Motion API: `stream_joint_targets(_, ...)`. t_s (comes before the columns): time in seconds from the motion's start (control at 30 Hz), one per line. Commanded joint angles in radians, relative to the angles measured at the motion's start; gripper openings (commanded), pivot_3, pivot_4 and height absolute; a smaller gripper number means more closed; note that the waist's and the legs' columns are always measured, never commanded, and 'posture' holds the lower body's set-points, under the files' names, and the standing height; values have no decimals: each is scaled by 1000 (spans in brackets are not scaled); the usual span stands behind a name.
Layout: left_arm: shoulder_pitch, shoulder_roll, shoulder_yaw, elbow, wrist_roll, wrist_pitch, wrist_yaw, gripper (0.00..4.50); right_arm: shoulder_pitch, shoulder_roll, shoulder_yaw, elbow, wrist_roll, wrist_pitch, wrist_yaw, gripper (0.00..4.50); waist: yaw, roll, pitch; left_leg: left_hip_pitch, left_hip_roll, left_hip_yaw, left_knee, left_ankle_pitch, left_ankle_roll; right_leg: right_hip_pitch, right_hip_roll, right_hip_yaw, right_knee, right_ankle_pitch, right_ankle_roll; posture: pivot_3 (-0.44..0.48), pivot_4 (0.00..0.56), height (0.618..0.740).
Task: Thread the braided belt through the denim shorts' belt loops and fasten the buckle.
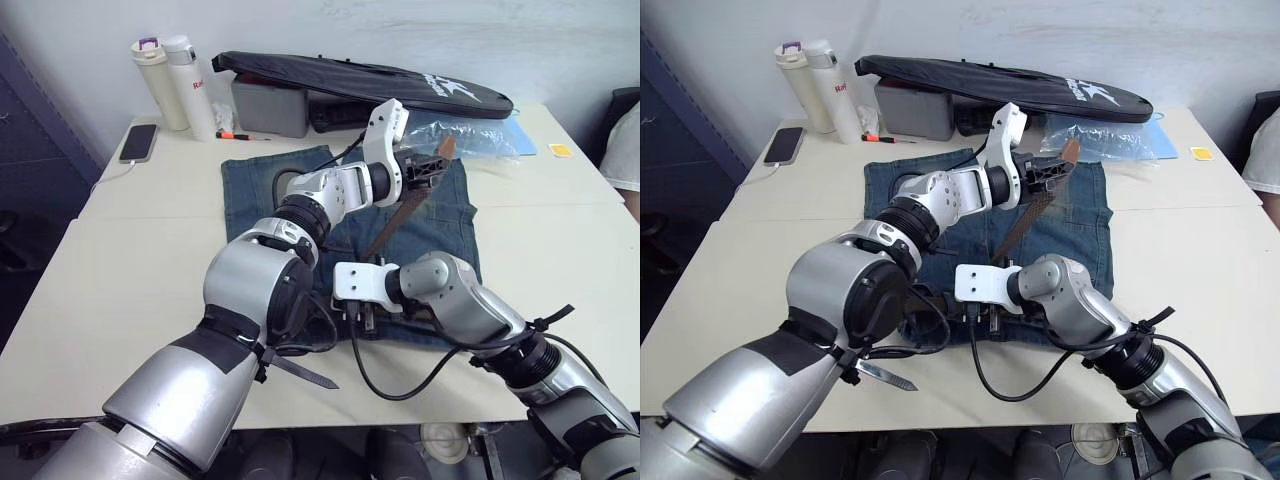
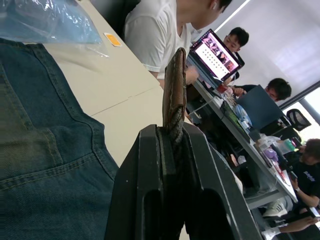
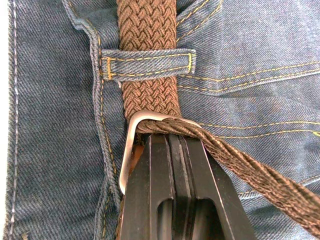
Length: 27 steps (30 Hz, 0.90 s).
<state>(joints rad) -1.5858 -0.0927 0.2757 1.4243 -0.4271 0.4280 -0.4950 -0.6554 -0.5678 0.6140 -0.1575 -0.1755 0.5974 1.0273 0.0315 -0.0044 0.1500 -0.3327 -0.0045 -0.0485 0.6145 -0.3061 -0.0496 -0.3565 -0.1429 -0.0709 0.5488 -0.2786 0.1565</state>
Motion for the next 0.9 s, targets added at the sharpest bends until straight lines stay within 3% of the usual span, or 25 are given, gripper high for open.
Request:
stream_joint_targets(0.03,-125,39,67,-141,-45,-36,-64,0,180,11,172,293,-36,43,52,76,-8,0,0,0,0,0,0,0,0,0,0,0,0,0,0,0,150,740)
stream_joint_targets(0.3,-23,139,12,-261,-35,185,-198,0,198,41,74,368,-29,-5,28,76,-18,2,-1,0,1,0,0,2,-1,1,0,-1,4,2,-2,0,150,740)
stream_joint_targets(0.37,61,161,-27,-392,-43,305,-232,0,192,20,45,304,-19,27,38,76,-19,3,-2,0,1,0,0,2,0,1,0,-1,4,3,-3,0,150,740)
stream_joint_targets(0.6,360,226,-51,-896,-118,666,-164,0,113,-24,-56,105,72,191,91,76,-5,7,-1,-3,1,-3,-1,6,4,-1,0,0,8,5,-8,0,150,740)
stream_joint_targets(0.9,510,234,-34,-1164,-180,816,-78,0,39,-61,-156,-27,185,349,84,76,4,9,0,-10,0,-5,-2,3,5,-4,0,-2,5,4,-6,0,150,740)
